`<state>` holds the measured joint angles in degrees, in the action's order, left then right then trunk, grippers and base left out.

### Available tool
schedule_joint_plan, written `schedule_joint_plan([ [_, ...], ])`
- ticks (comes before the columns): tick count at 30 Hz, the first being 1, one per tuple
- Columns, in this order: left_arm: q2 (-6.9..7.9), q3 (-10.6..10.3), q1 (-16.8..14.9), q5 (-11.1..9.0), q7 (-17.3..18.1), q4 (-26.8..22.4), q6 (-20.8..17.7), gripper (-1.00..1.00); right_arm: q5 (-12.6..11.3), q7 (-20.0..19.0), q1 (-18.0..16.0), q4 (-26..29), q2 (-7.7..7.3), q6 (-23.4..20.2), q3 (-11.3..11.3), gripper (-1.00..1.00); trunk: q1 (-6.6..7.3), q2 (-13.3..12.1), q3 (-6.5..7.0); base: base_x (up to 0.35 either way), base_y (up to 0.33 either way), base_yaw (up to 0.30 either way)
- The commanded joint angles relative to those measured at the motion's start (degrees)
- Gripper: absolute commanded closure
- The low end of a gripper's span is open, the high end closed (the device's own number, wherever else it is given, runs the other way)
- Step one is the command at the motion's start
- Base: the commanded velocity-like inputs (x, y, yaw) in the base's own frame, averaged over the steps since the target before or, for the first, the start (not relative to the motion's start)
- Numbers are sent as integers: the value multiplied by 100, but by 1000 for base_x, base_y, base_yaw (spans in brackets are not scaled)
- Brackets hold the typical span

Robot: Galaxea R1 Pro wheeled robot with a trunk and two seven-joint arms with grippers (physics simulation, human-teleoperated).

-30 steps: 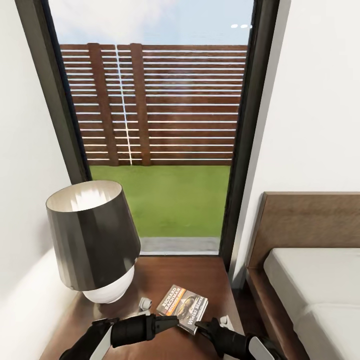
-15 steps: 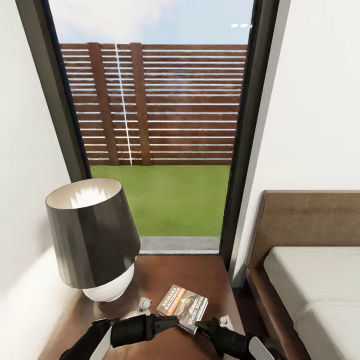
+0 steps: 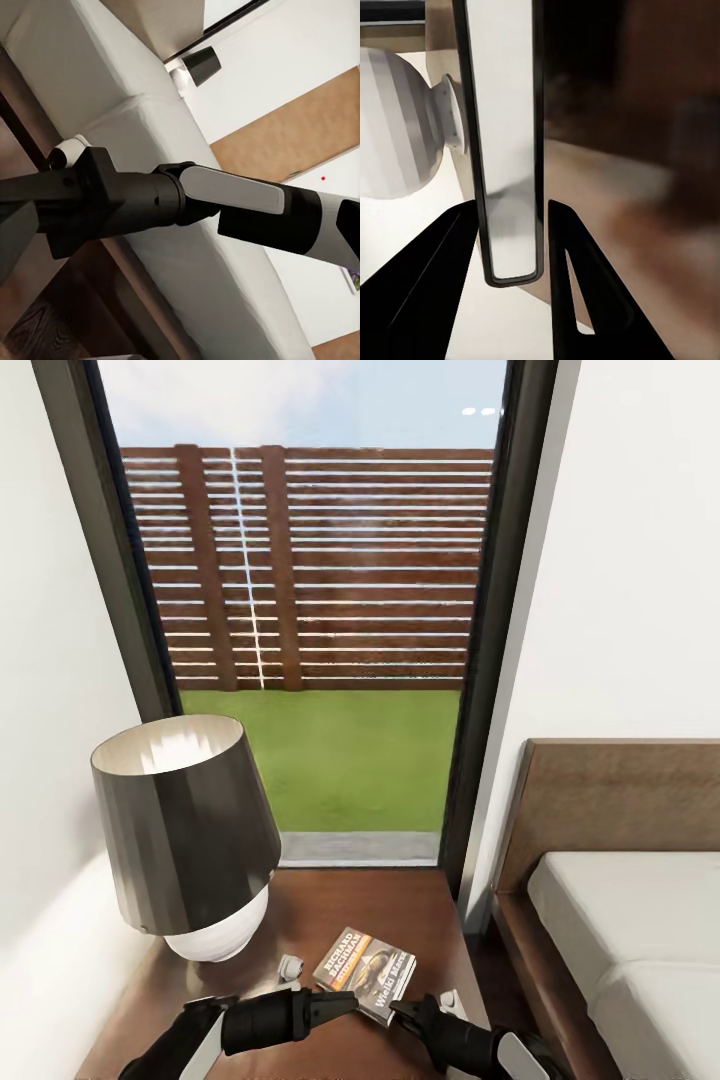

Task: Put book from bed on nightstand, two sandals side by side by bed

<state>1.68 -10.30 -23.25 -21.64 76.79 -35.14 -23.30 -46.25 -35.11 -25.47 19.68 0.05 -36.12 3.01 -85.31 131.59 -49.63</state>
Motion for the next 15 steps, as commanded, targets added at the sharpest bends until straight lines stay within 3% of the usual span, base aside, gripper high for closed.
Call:
schedule_joint_plan([
  [1,8,-34,-4,-50,2,-1,-60,-100,66,13,-2,-8,-5,33,25,100,1,2,-6,0,0,0],
  [7,8,-34,-4,-50,2,-1,-60,-100,67,13,-2,-8,-5,27,25,100,1,2,-6,0,0,0],
  [8,8,-34,-4,-50,2,-1,-60,-100,66,13,-2,-8,-5,27,25,-100,1,2,-6,0,0,0],
  [15,8,-34,-4,-50,2,-1,-60,-100,64,16,-2,-8,-5,26,25,-100,1,2,-6,0,0,0],
])
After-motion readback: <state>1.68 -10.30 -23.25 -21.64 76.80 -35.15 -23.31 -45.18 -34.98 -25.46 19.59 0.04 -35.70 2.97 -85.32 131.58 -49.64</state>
